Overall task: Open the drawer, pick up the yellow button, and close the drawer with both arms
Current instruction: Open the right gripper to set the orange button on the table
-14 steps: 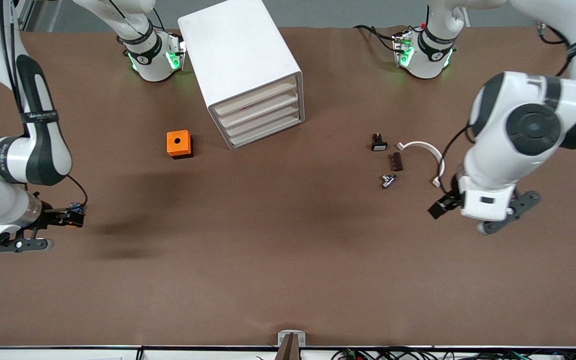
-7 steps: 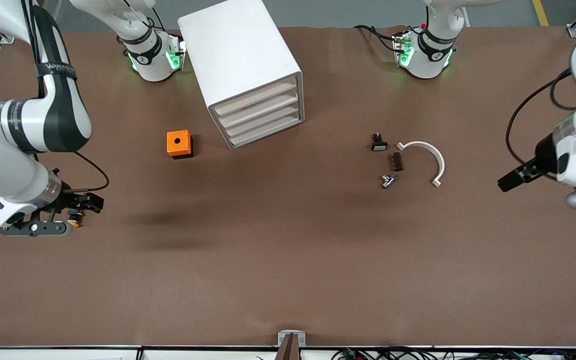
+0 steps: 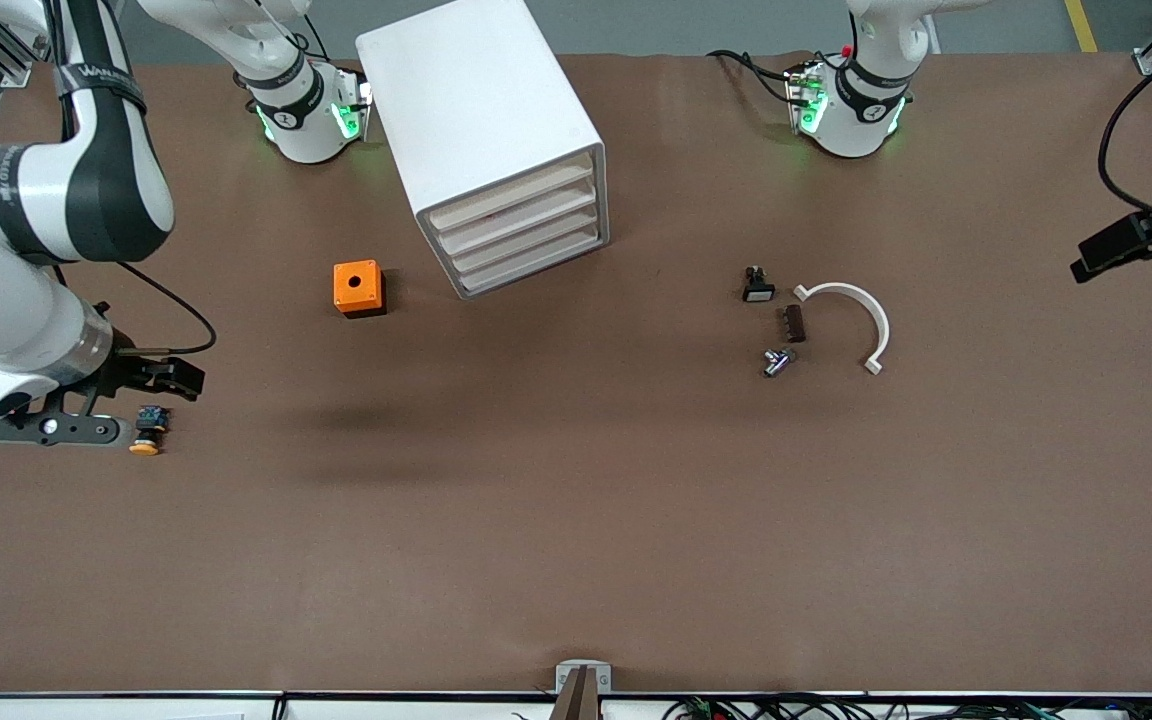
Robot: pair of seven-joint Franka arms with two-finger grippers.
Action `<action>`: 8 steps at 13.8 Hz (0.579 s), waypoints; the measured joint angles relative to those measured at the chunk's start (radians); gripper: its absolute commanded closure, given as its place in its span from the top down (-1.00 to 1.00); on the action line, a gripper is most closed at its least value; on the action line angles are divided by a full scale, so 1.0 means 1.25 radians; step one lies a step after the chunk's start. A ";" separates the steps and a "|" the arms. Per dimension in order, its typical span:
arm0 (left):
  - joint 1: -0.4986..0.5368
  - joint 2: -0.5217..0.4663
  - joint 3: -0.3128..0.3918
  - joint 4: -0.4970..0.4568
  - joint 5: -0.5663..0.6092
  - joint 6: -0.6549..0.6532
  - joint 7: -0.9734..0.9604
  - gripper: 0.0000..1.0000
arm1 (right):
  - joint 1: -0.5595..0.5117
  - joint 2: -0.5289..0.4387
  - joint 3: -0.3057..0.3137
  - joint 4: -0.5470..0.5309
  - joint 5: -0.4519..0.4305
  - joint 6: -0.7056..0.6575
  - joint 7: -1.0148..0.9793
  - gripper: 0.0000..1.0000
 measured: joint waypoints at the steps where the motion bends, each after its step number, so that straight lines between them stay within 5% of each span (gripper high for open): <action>1: -0.018 -0.022 0.020 -0.020 -0.003 0.000 0.007 1.00 | -0.002 -0.001 -0.003 0.022 0.006 -0.031 -0.011 1.00; 8: -0.068 -0.104 0.001 -0.100 -0.004 -0.003 -0.074 1.00 | -0.080 -0.098 -0.018 0.033 0.088 -0.100 -0.165 1.00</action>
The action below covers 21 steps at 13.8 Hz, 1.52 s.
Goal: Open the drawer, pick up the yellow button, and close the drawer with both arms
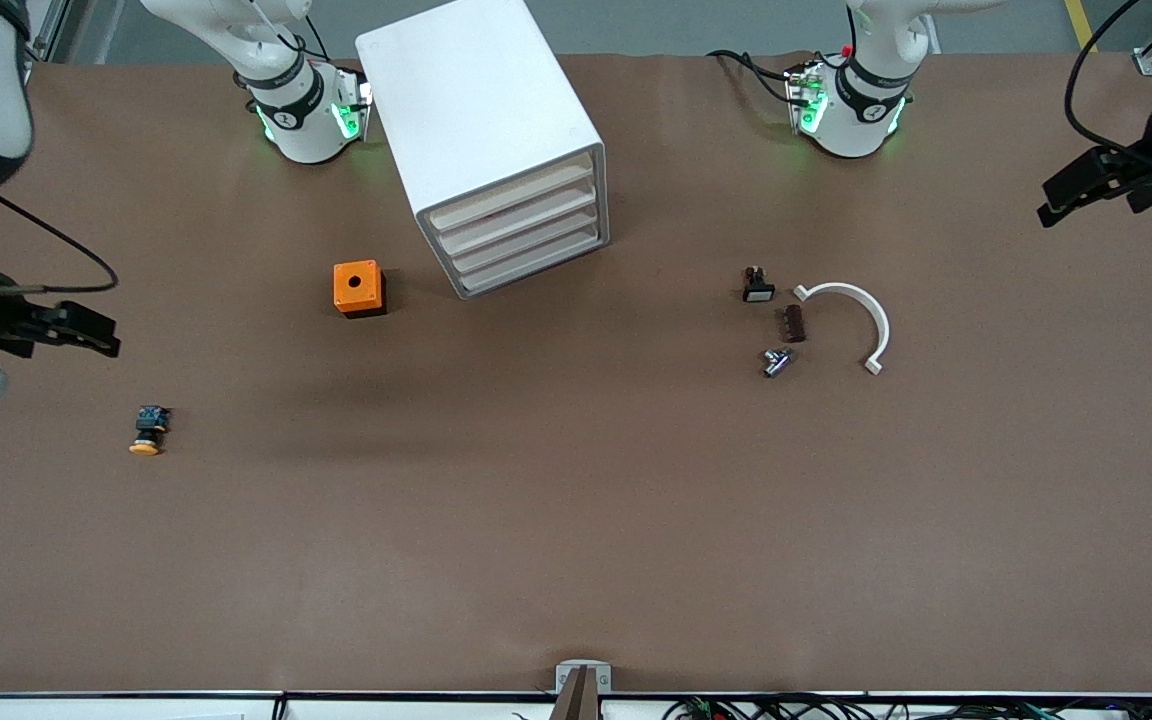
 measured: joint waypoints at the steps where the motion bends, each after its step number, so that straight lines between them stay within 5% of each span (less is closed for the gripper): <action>1: -0.001 0.000 -0.004 -0.002 0.000 0.000 -0.005 1.00 | -0.002 -0.030 0.000 -0.031 0.004 0.009 -0.007 1.00; 6: 0.000 0.002 -0.004 -0.010 0.000 0.000 -0.005 1.00 | 0.000 -0.124 0.010 -0.075 0.004 -0.033 -0.008 1.00; 21: 0.004 0.022 -0.003 0.000 0.006 0.003 -0.004 1.00 | -0.005 -0.107 0.004 -0.025 0.004 -0.059 -0.012 1.00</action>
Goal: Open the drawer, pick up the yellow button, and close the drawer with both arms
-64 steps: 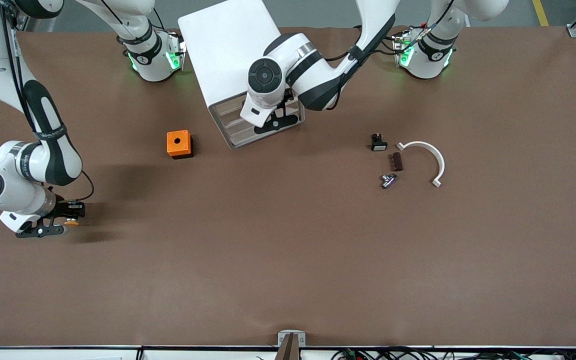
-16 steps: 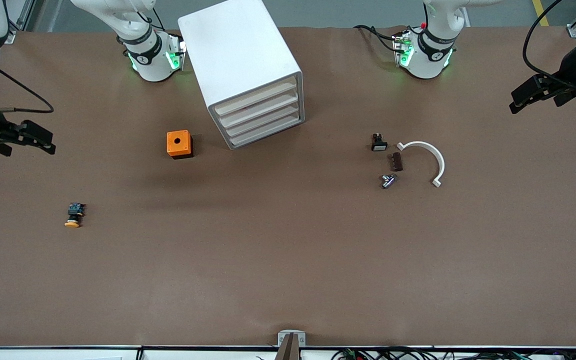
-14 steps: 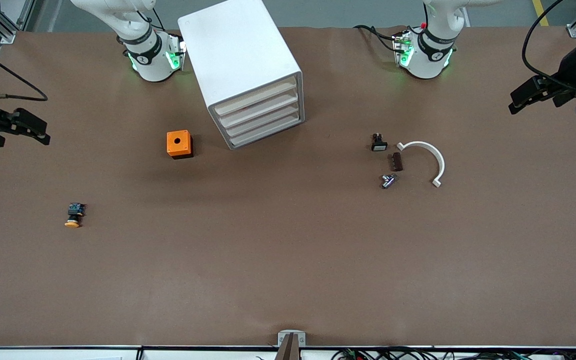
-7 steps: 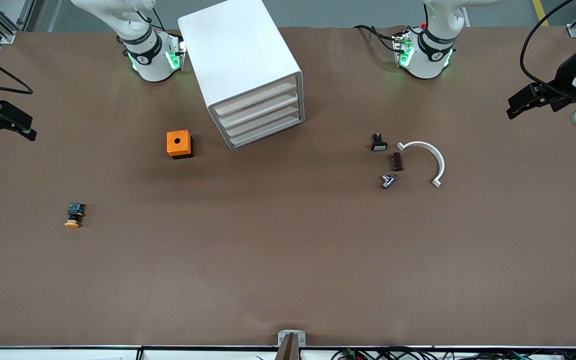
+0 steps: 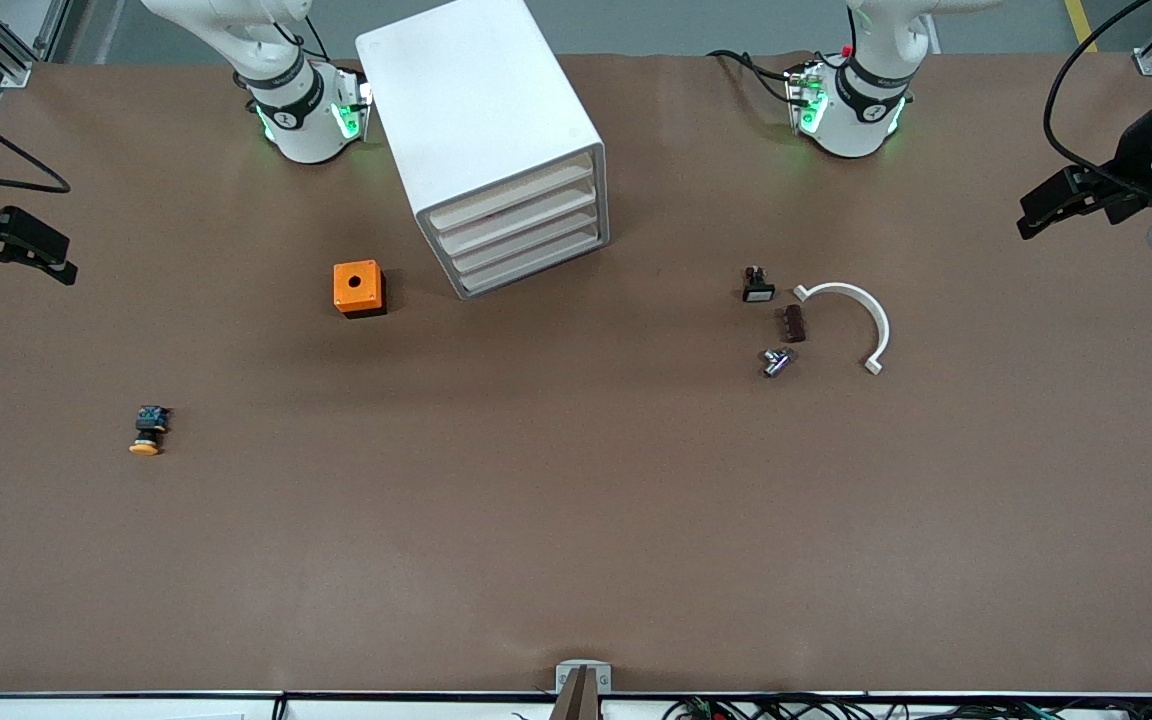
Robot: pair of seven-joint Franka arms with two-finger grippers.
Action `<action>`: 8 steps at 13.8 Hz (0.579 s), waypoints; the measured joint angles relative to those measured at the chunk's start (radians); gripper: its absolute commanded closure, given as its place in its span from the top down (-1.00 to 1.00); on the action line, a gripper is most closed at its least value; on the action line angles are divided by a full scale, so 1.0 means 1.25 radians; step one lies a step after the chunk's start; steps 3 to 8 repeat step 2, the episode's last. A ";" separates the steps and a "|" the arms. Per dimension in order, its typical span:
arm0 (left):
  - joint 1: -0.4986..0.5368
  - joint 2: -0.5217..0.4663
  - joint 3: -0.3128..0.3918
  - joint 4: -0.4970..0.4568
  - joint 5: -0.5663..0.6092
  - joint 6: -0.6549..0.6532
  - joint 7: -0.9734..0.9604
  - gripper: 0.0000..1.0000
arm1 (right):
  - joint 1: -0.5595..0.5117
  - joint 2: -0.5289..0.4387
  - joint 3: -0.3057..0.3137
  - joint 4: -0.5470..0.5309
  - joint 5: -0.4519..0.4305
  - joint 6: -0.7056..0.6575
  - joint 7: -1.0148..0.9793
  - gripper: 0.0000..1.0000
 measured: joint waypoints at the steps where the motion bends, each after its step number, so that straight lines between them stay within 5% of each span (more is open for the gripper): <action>1: 0.001 0.000 0.000 0.002 0.000 0.000 0.000 1.00 | 0.000 0.003 0.000 0.000 0.000 0.000 -0.001 1.00; 8: 0.001 0.001 0.000 0.003 0.000 0.000 0.000 1.00 | 0.000 0.004 0.000 0.000 0.000 0.000 -0.002 1.00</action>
